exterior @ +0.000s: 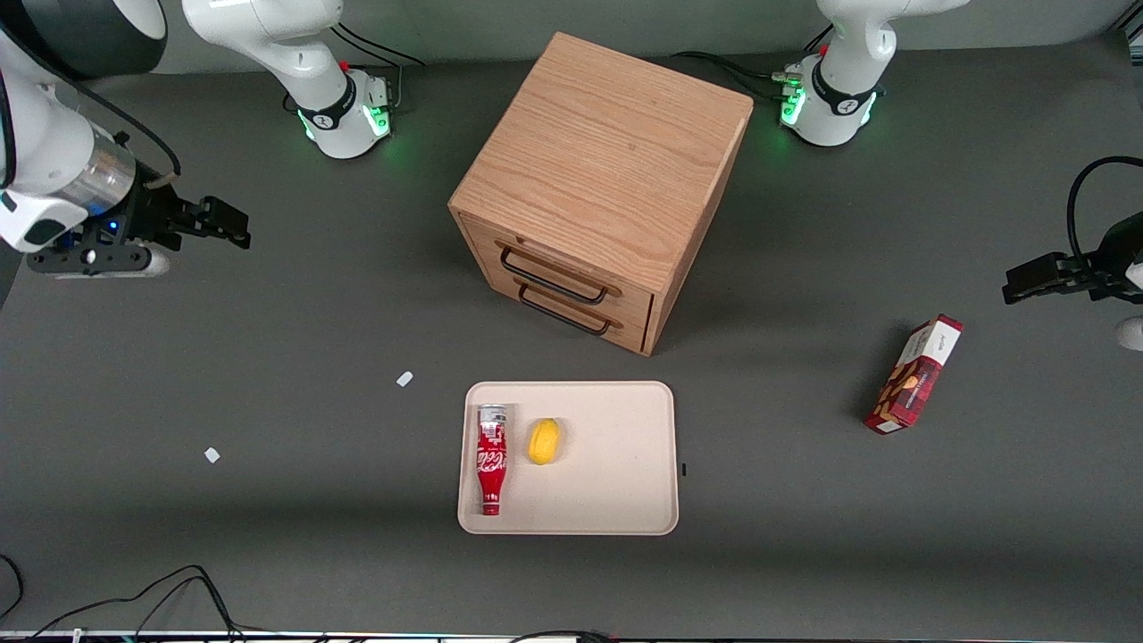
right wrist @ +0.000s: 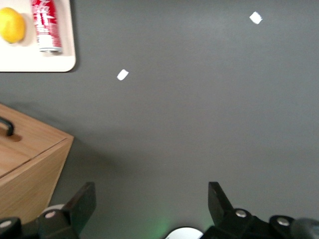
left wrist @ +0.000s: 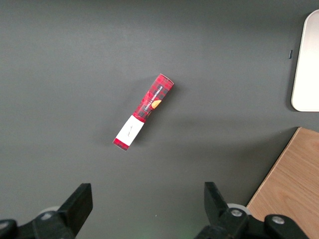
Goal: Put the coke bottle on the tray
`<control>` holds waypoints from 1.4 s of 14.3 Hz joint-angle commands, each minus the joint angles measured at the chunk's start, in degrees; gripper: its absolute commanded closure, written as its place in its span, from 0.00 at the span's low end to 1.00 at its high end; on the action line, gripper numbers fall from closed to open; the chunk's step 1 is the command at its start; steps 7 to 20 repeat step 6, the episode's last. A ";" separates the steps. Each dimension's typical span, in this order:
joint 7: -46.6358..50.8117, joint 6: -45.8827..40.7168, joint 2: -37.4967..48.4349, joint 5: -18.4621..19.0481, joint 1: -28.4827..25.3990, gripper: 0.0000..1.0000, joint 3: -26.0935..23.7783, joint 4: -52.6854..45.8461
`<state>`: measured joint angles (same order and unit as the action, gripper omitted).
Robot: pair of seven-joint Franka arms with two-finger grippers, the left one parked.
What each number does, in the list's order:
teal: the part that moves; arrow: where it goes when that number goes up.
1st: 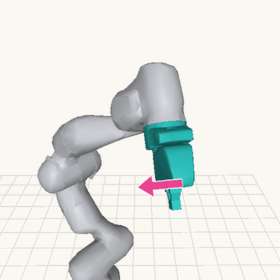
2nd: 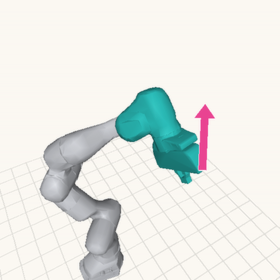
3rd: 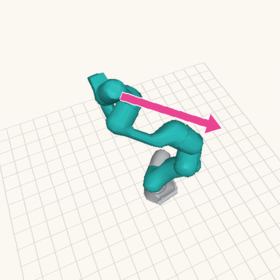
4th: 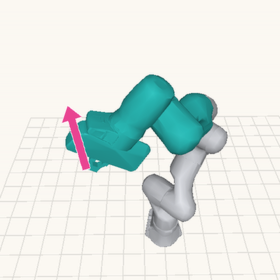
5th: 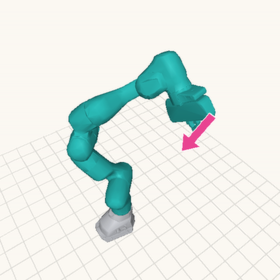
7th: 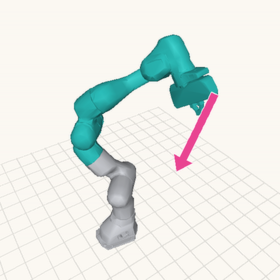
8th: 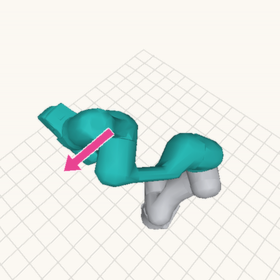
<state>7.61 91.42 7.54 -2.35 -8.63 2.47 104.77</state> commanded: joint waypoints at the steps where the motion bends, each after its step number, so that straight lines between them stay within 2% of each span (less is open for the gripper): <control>1: -2.51 1.48 1.25 -2.40 -0.34 0.00 1.40 1.58; 6: -6.29 -5.54 -2.17 -2.48 -0.51 0.00 1.84 -4.31; 20: -6.29 -5.54 -2.17 -2.48 -0.51 0.00 1.84 -4.31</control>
